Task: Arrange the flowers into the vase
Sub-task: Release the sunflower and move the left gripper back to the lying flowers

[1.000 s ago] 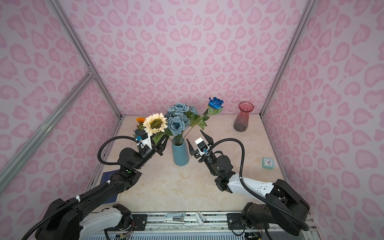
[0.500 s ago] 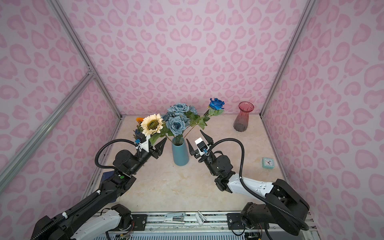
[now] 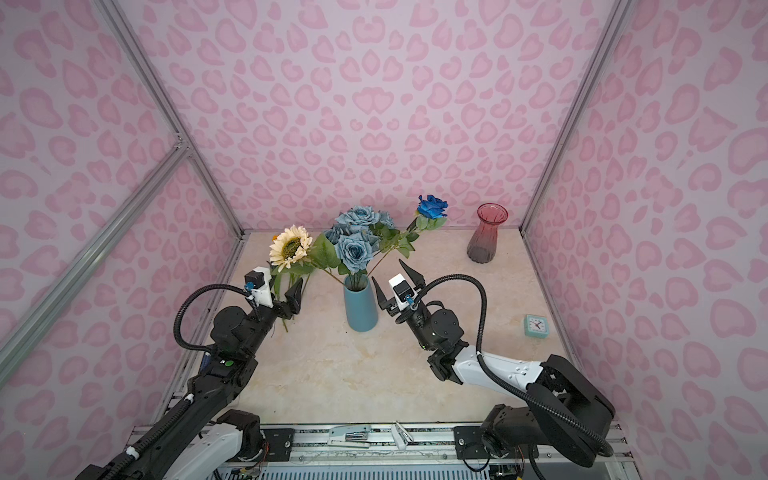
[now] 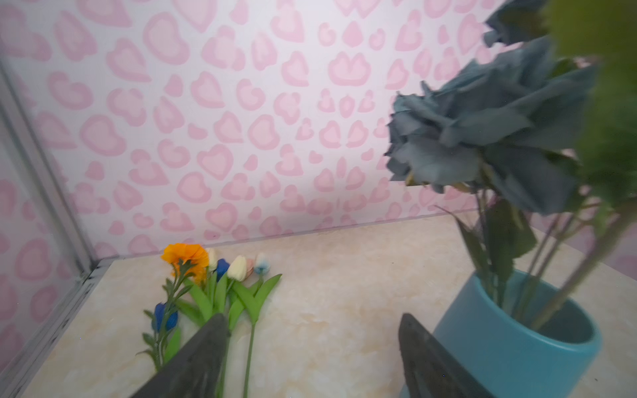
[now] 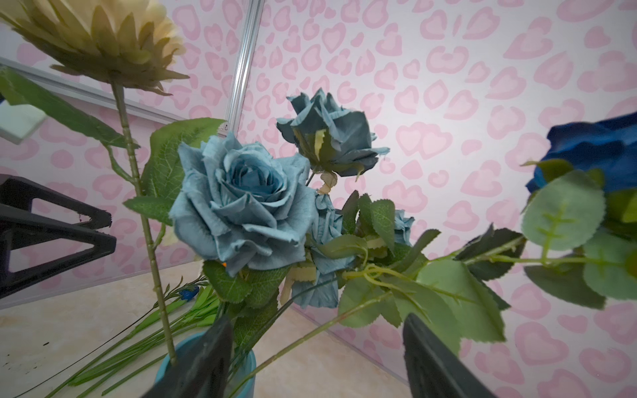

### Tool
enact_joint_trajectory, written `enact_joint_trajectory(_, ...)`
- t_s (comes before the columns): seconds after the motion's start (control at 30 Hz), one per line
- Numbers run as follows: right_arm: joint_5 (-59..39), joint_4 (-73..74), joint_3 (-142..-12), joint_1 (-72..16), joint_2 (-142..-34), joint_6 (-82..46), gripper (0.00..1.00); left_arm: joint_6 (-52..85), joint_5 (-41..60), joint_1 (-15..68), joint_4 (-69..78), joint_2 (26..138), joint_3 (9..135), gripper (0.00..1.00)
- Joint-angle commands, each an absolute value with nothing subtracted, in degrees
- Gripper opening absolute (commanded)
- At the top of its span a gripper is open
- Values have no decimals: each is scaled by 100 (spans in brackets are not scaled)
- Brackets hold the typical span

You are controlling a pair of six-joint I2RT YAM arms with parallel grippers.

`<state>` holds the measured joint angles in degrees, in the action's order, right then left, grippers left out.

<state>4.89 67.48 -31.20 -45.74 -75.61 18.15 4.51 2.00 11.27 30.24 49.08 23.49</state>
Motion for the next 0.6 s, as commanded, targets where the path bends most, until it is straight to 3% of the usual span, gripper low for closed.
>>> enact_joint_trajectory(0.0, 142, 6839, -3101, -4579, -7539, 1644, 77, 1071, -240, 707, 2700, 5019, 2476, 81)
enact_joint_trajectory(0.1, -77, 6680, -3069, -4596, -7519, 1383, 78, 1327, -681, 565, 2232, 5444, 2850, 84)
enact_joint_trajectory(0.3, 15, 6763, -2919, -4769, -7448, 1284, 78, 1871, -894, 57, 638, 6949, 4037, 79)
enact_joint_trajectory(0.43, 125, 6754, -2858, -4805, -7332, 1403, 78, 2269, -196, -669, -523, 8267, 5097, 75)
enact_joint_trajectory(0.57, 187, 6656, -2822, -4808, -7213, 1528, 78, 1998, -91, -809, -1364, 9241, 6050, 73)
